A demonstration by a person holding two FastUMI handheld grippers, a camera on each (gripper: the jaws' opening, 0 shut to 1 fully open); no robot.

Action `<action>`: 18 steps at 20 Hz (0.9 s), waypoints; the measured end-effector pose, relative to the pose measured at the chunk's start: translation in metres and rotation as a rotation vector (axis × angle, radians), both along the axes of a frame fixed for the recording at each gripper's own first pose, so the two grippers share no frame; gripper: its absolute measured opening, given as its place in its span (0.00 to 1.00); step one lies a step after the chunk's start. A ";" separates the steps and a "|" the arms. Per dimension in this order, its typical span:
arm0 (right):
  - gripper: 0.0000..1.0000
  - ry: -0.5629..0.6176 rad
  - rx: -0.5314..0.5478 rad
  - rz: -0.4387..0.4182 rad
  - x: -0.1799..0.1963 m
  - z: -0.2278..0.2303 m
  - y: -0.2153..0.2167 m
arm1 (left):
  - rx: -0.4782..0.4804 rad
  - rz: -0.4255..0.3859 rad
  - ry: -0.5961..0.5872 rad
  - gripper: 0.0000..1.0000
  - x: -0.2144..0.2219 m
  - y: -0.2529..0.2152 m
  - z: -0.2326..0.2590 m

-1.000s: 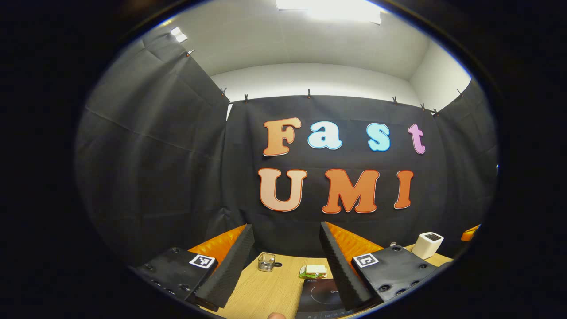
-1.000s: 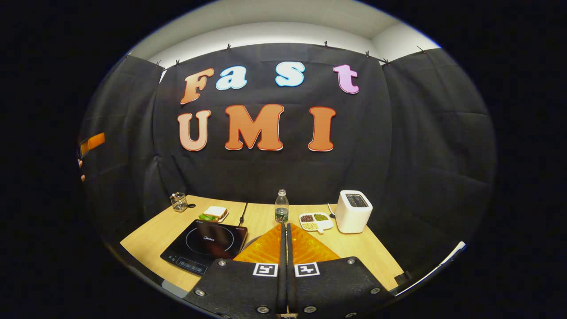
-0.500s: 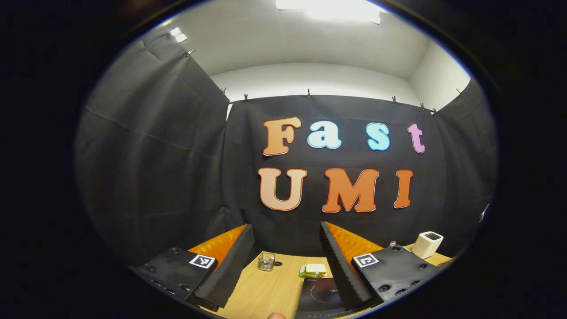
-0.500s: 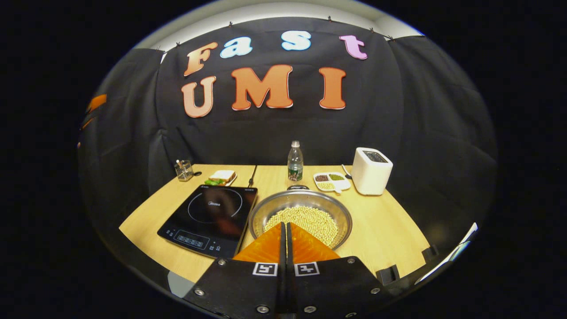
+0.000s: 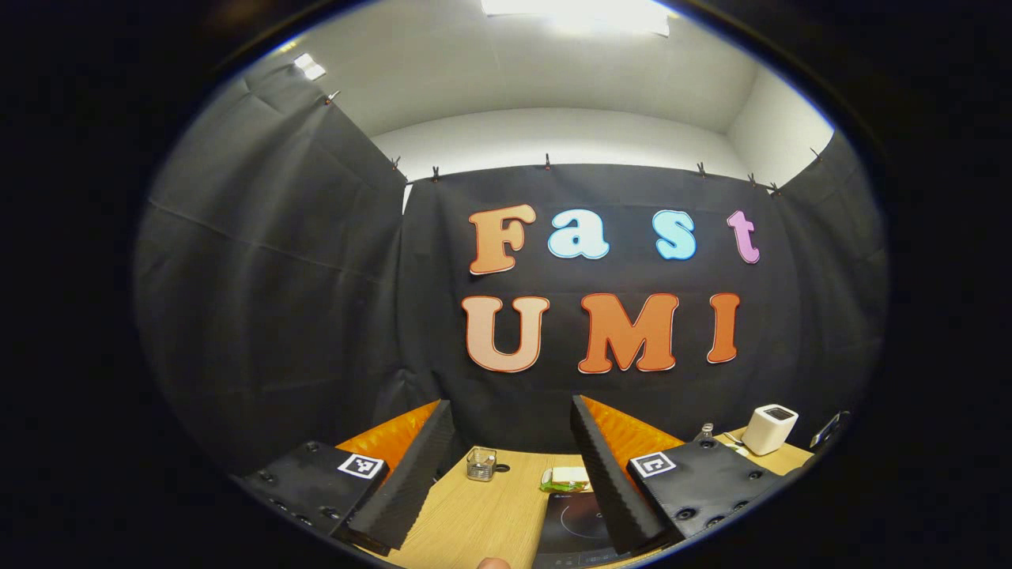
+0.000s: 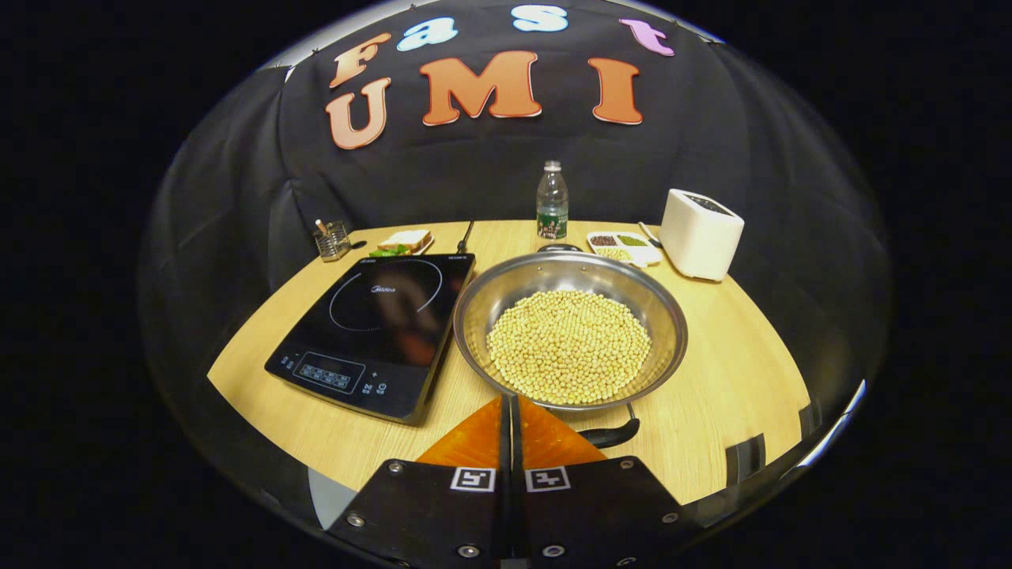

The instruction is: First push the handle of the pot to place it horizontally, then grasp the pot with both hands and set it on the induction cooktop.

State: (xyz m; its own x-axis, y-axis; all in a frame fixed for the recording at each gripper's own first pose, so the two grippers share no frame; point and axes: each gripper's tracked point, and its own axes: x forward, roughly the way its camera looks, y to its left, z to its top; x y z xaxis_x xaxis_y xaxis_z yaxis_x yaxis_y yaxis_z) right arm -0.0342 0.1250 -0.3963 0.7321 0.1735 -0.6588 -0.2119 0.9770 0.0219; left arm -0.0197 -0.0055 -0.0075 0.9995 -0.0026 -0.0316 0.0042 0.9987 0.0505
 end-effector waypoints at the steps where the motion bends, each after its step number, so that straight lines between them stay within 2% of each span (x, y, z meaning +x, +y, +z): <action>1: 0.00 0.013 -0.008 0.003 0.002 -0.008 0.001 | 0.003 -0.001 0.000 0.98 0.002 -0.001 -0.001; 7: 0.00 0.093 -0.030 0.000 0.009 -0.043 -0.004 | 0.010 -0.002 0.007 0.98 0.008 -0.004 -0.007; 10: 0.00 0.126 -0.001 -0.002 0.006 -0.048 -0.006 | 0.011 -0.007 -0.001 0.98 0.009 -0.004 -0.005; 18: 0.00 0.131 -0.016 -0.075 0.017 -0.052 -0.050 | 0.008 -0.006 -0.003 0.98 0.012 -0.005 -0.009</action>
State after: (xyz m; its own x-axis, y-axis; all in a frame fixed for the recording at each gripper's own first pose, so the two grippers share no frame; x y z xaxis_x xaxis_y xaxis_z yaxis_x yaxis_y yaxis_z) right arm -0.0168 0.0754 -0.4486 0.6500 0.1105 -0.7519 -0.1346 0.9905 0.0292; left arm -0.0080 -0.0100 -0.0164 0.9996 -0.0080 -0.0284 0.0097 0.9982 0.0584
